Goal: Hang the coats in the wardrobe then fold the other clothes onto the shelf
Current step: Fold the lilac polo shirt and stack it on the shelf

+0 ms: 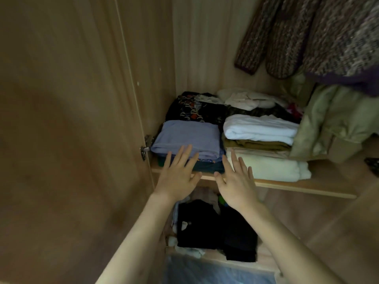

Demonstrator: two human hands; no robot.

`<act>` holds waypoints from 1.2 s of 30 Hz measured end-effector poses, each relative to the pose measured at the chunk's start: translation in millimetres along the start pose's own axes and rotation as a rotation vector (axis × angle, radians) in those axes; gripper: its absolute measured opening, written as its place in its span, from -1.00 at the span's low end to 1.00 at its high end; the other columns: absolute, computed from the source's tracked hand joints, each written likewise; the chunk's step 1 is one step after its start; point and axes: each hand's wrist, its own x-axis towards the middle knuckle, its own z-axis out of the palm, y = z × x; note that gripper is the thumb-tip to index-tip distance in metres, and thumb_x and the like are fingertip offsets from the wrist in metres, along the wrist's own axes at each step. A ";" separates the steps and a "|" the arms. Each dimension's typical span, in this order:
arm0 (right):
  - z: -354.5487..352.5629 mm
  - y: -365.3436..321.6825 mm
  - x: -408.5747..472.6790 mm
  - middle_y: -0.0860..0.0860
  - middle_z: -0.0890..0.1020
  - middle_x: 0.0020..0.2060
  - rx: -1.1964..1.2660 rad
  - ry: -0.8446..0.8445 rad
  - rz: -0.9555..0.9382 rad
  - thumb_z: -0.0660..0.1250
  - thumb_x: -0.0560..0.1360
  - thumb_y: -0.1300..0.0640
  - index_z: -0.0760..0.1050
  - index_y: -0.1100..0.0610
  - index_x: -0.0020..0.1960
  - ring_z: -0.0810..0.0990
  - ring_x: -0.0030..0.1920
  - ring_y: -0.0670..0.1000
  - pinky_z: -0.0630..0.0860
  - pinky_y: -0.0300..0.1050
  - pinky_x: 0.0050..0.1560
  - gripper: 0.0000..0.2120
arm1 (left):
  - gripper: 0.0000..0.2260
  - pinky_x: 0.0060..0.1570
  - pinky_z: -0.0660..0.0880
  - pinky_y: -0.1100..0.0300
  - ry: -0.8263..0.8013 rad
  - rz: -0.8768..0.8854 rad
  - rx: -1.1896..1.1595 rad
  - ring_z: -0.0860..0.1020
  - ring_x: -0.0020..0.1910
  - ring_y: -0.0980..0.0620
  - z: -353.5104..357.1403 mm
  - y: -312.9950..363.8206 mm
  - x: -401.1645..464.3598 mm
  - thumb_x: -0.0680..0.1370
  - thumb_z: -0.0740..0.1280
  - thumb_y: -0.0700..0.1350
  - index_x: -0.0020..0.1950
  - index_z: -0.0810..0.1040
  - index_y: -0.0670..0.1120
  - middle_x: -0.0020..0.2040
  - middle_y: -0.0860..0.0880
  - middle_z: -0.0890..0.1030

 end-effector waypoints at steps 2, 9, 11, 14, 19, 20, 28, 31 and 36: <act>-3.8 4.0 -20.4 0.00 -0.13 0.58 0.015 0.006 -0.066 -0.03 0.63 -0.17 -0.05 -0.03 0.58 -0.13 0.56 0.07 -0.12 0.13 0.53 -0.43 | -0.43 0.50 -0.28 -0.04 -0.008 -0.029 0.019 -0.28 0.55 0.04 -5.0 14.4 -21.1 0.65 -0.03 0.20 0.60 -0.11 0.04 0.58 0.01 -0.28; 1.6 6.6 -94.4 0.01 -0.02 0.58 0.057 -0.007 -0.202 0.06 0.62 -0.16 0.09 0.01 0.56 0.02 0.54 0.10 0.09 0.11 0.50 -0.43 | -0.30 0.47 -0.26 -0.01 0.103 -0.123 0.012 -0.18 0.57 0.07 6.7 51.6 -107.2 0.54 -0.23 0.29 0.58 0.12 -0.04 0.60 0.04 -0.13; 4.5 -0.6 -111.5 -0.01 -0.02 0.58 0.097 -0.061 -0.199 0.07 0.61 -0.17 0.08 0.00 0.56 0.05 0.54 0.12 0.13 0.14 0.49 -0.42 | -0.27 0.45 -0.29 0.00 0.064 -0.161 0.039 -0.19 0.57 0.08 6.4 52.1 -135.2 0.52 -0.27 0.30 0.57 0.13 -0.04 0.61 0.05 -0.13; 3.3 -22.3 -129.6 0.00 -0.03 0.58 0.114 -0.113 -0.249 0.07 0.62 -0.17 0.06 0.00 0.57 0.02 0.55 0.12 0.09 0.16 0.50 -0.42 | -0.27 0.44 -0.31 -0.01 0.045 -0.223 0.103 -0.20 0.57 0.07 -3.2 40.2 -174.8 0.52 -0.26 0.29 0.58 0.13 -0.04 0.60 0.05 -0.15; -5.8 -76.1 -143.2 0.04 0.03 0.57 0.121 -0.085 -0.323 0.10 0.62 -0.15 0.09 0.03 0.56 0.08 0.53 0.12 0.09 0.13 0.50 -0.42 | -0.29 0.47 -0.22 -0.06 0.116 -0.299 0.142 -0.10 0.58 0.01 -39.5 16.1 -227.2 0.51 -0.19 0.26 0.56 0.17 -0.06 0.61 0.01 -0.04; -6.7 -87.7 -145.9 0.04 0.03 0.57 0.127 -0.086 -0.331 0.10 0.61 -0.15 0.10 0.02 0.56 0.08 0.53 0.11 0.10 0.14 0.50 -0.42 | -0.30 0.49 -0.19 -0.08 0.132 -0.306 0.151 -0.08 0.58 0.00 -47.6 10.7 -236.1 0.52 -0.17 0.26 0.55 0.20 -0.07 0.60 0.00 -0.01; -3.5 -168.8 -158.7 0.07 0.12 0.55 0.104 -0.107 -0.383 0.10 0.60 -0.17 0.17 0.02 0.54 0.15 0.51 0.16 0.17 0.17 0.47 -0.44 | -0.79 0.37 0.32 -0.17 0.599 -0.272 0.089 0.27 0.46 -0.07 -95.6 -21.4 -290.6 0.49 0.37 -0.12 0.11 0.62 -0.07 0.46 -0.05 0.35; 3.2 -192.3 -164.8 0.07 0.15 0.54 0.106 -0.096 -0.384 0.09 0.60 -0.17 0.18 0.03 0.53 0.19 0.49 0.14 0.21 0.14 0.46 -0.44 | -0.68 0.40 0.27 -0.21 0.737 -0.328 0.068 0.12 0.53 -0.17 -103.7 -33.7 -306.9 0.49 0.38 -0.17 0.24 0.58 -0.07 0.54 -0.15 0.20; 13.6 -221.1 -172.3 0.09 0.27 0.48 0.076 -0.075 -0.395 0.09 0.59 -0.17 0.19 0.03 0.50 0.31 0.42 0.14 0.26 0.14 0.42 -0.45 | -0.44 0.44 0.21 -0.21 0.612 -0.445 -0.148 -0.03 0.53 -0.33 -100.3 -36.2 -302.7 0.45 0.32 -0.15 0.44 0.31 0.04 0.56 -0.27 -0.09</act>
